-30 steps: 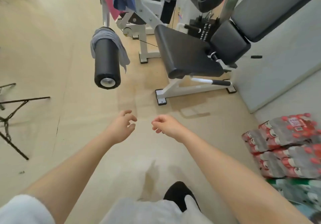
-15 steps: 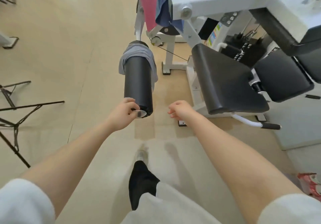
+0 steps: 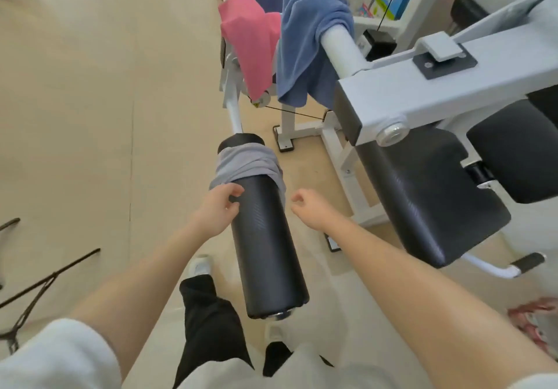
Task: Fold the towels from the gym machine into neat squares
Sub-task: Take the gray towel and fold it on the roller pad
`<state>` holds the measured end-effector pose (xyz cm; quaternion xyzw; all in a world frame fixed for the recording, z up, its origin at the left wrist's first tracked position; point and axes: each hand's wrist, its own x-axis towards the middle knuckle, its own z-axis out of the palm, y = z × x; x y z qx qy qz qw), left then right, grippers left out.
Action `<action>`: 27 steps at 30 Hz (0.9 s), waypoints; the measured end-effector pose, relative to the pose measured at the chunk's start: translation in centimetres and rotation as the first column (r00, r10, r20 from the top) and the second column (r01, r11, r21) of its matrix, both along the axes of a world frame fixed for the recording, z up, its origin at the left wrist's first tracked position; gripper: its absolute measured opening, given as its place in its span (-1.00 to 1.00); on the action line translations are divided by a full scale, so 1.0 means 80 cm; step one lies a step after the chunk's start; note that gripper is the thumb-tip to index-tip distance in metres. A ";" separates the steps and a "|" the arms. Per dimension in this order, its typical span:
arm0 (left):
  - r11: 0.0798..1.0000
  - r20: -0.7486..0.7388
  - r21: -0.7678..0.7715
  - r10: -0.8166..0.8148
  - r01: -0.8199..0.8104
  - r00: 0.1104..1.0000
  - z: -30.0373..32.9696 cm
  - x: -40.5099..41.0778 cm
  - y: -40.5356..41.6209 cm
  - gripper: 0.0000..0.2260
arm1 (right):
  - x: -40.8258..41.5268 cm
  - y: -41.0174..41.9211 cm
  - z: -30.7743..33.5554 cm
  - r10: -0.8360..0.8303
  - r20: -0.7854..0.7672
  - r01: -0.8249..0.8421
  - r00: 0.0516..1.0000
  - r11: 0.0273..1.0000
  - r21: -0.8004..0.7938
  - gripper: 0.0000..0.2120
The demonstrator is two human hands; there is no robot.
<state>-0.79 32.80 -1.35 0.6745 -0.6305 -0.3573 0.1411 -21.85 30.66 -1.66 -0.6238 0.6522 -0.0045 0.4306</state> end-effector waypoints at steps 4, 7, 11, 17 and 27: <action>0.989 0.062 0.122 -0.090 0.082 0.994 -0.027 0.016 -0.107 -0.64 | 0.028 -0.062 -0.013 -0.145 0.018 0.145 0.989 0.989 0.017 -0.66; 0.974 0.154 0.164 -0.184 0.158 0.971 -0.049 0.031 -0.181 -0.62 | 0.061 -0.111 -0.034 -0.253 0.040 0.253 0.967 0.967 -0.005 -0.65; 0.913 0.256 0.257 -0.380 0.317 0.889 -0.086 0.049 -0.249 -0.65 | 0.107 -0.150 -0.060 -0.347 0.040 0.345 0.937 0.937 0.048 -0.53; 0.832 0.207 0.360 -0.512 0.422 0.834 -0.117 0.047 -0.284 -0.79 | 0.135 -0.158 -0.089 -0.216 -0.098 0.231 0.971 0.958 0.171 -0.41; 0.677 -0.516 0.533 -0.215 0.507 0.829 -0.025 0.006 -0.269 -0.87 | 0.135 -0.113 -0.050 -0.625 0.137 0.627 0.768 0.778 0.032 -0.72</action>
